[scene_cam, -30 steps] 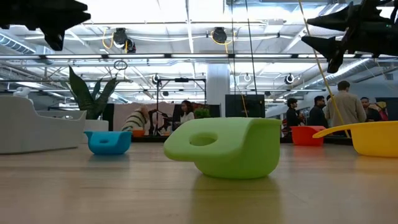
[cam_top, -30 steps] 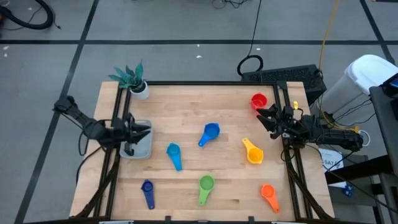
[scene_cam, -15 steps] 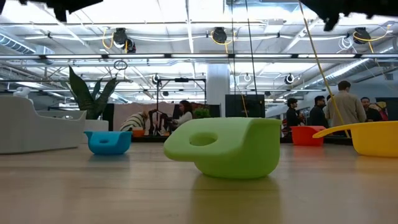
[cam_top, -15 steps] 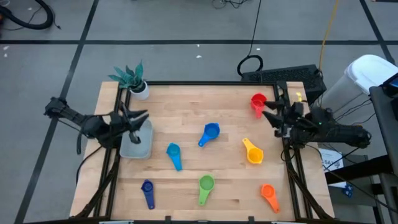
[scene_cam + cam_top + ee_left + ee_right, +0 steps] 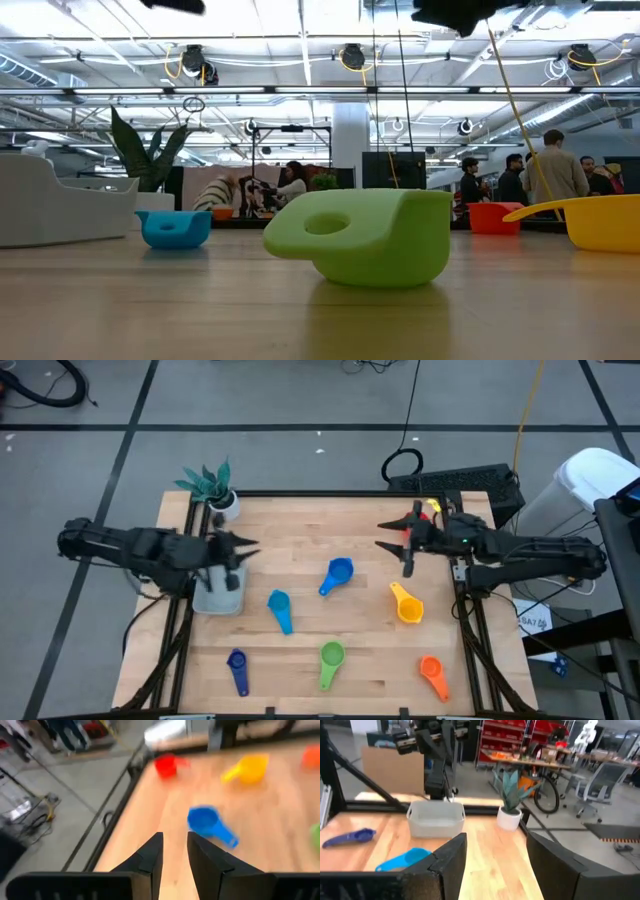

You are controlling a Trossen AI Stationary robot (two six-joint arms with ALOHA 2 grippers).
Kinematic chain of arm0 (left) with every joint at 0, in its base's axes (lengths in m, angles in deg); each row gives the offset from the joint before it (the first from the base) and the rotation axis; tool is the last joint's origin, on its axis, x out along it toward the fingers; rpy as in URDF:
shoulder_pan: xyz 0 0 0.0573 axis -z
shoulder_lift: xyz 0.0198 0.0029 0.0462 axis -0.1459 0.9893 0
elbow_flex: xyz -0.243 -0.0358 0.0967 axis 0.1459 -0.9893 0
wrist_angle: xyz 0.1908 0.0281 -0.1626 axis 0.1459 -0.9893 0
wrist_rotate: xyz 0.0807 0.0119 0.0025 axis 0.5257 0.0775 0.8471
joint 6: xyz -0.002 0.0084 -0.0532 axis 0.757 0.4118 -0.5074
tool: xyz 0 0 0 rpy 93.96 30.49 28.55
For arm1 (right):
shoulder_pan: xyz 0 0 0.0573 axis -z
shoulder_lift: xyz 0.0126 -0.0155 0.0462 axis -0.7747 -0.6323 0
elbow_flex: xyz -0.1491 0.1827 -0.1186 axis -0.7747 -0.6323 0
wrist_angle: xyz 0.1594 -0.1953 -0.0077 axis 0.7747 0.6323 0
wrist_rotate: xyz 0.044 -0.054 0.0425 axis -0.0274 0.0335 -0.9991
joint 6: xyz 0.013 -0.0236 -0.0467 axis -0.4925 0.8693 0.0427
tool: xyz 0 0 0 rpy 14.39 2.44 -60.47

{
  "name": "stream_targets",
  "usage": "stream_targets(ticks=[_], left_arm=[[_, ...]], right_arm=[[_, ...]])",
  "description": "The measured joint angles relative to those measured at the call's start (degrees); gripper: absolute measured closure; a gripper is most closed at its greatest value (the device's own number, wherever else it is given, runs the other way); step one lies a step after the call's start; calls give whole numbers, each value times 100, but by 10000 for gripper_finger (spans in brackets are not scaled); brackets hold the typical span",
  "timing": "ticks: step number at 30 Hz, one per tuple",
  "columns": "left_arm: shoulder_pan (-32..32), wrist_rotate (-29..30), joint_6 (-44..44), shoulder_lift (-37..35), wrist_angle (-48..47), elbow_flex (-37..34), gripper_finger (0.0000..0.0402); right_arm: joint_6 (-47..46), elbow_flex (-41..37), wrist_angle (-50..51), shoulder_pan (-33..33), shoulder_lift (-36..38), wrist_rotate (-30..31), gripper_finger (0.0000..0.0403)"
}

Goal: Nest measuring cups in basket
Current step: Move the top light blue measuring cup to the top left of the table

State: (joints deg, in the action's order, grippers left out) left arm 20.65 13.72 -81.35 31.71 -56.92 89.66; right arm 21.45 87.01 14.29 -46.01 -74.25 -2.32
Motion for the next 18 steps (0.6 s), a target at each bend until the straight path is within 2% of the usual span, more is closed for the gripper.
stream_targets(ticks=[5,8,14,18], left_arm=[[-365,-12,234,943,-419,198,309],[-506,-20,296,1319,-533,289,309],[-526,-366,491,1433,-387,741,306],[-531,-697,636,1513,-378,1095,275]], right_arm=[[-181,221,301,-2,-1,367,204],[-97,799,1146,0,9,486,204],[-95,1999,2548,-21,-231,485,204],[-28,2266,2989,-141,-438,510,204]])
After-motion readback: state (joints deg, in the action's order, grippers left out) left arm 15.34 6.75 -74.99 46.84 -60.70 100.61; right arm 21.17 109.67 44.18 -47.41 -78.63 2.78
